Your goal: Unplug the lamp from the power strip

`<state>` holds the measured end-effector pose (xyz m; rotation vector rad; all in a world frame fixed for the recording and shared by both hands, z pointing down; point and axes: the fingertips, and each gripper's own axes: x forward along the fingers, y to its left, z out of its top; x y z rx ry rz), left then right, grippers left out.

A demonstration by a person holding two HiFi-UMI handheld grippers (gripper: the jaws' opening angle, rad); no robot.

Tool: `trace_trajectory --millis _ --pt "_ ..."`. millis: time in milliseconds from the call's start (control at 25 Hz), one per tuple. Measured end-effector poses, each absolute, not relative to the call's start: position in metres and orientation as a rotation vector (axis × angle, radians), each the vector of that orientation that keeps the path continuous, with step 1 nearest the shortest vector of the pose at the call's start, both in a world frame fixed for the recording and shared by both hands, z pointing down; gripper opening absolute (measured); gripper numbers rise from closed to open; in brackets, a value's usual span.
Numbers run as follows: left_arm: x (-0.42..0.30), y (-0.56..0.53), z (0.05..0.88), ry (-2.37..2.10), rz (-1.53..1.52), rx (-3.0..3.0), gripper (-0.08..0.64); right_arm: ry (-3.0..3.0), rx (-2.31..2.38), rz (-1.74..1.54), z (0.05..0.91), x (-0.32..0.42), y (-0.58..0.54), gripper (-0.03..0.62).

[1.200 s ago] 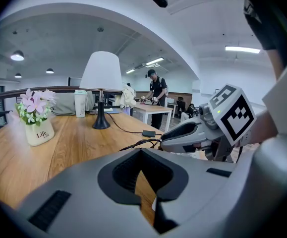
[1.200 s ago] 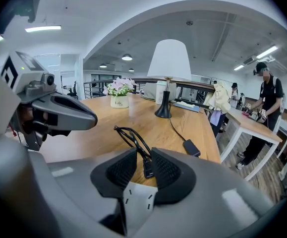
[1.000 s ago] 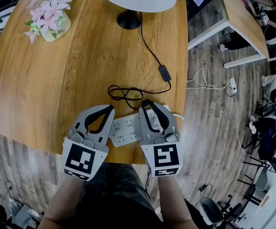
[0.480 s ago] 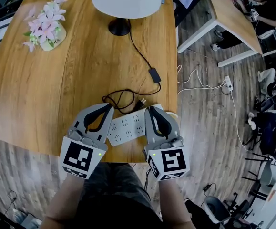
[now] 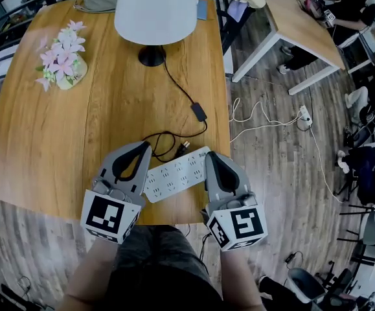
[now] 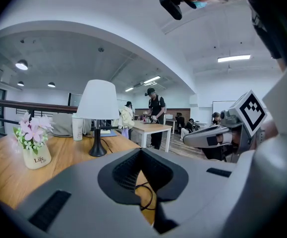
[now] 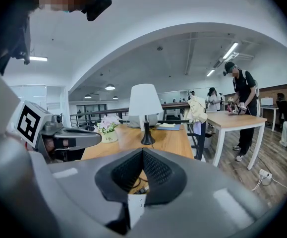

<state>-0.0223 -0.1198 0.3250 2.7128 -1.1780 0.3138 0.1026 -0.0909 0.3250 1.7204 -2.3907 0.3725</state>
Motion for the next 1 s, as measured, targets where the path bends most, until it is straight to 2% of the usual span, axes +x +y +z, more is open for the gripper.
trace_trajectory --millis 1000 --pt "-0.023 -0.122 0.228 -1.223 -0.023 2.819 -0.005 -2.576 1.769 0.255 0.226 0.117 -0.085 0.009"
